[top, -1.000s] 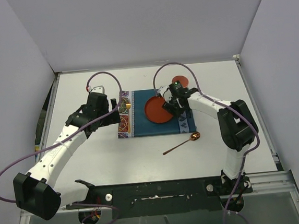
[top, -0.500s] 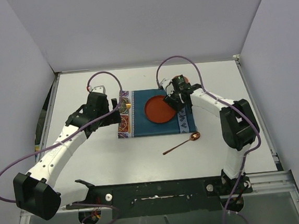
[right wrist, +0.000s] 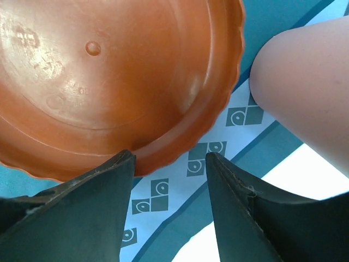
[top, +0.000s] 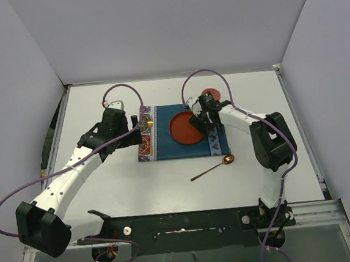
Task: Set the dinner table for one person
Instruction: Adjust the plate on the napkin.
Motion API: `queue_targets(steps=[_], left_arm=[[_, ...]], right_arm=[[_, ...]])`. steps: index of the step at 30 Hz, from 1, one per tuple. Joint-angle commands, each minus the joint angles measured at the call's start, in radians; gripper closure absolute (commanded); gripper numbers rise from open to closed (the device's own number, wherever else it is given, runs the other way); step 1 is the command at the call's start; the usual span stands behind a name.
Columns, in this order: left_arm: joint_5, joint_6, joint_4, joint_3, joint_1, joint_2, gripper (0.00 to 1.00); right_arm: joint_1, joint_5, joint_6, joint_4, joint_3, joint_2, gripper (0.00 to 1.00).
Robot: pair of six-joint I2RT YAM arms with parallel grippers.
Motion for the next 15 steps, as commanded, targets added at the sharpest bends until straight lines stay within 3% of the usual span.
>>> queue_targets(steps=[1,7,15], left_arm=[[0.003,0.007,0.051,-0.005,0.005,-0.018,0.02],[-0.001,0.010,0.050,-0.016,0.005,-0.025,0.02],[-0.008,0.015,0.057,-0.030,0.005,-0.034,0.02]], right_arm=[[0.000,-0.032,0.011,0.057,0.034,-0.005,0.45],[0.002,-0.049,0.010,0.061,0.040,0.006,0.60],[0.003,-0.065,0.003,0.058,0.048,0.018,0.62]])
